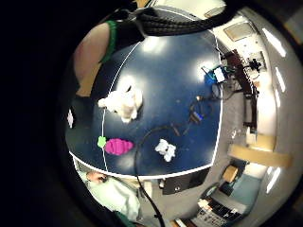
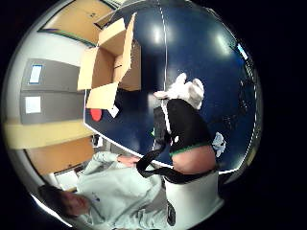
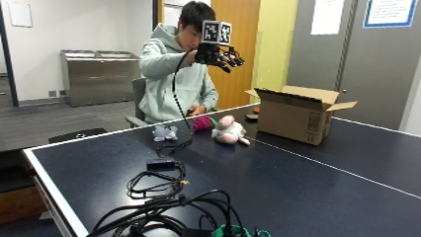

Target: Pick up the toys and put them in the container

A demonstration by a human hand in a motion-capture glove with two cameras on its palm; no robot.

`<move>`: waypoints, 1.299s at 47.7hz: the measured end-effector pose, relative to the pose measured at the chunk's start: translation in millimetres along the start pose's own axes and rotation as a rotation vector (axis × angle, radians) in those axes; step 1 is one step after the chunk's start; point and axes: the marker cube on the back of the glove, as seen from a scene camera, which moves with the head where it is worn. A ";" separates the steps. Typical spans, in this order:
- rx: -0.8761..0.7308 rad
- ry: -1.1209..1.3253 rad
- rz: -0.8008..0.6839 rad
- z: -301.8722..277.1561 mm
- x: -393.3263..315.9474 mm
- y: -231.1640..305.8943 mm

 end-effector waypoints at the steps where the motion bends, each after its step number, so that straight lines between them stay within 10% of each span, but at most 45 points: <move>1: 0.000 0.000 0.001 -0.2 0.3 -0.2; 32: 0.049 -0.093 -0.016 93.7 5.3 -37.2; 45: -0.243 -0.087 0.094 231.4 -12.2 -48.4; 62: -0.342 0.112 0.020 238.5 -4.0 -47.9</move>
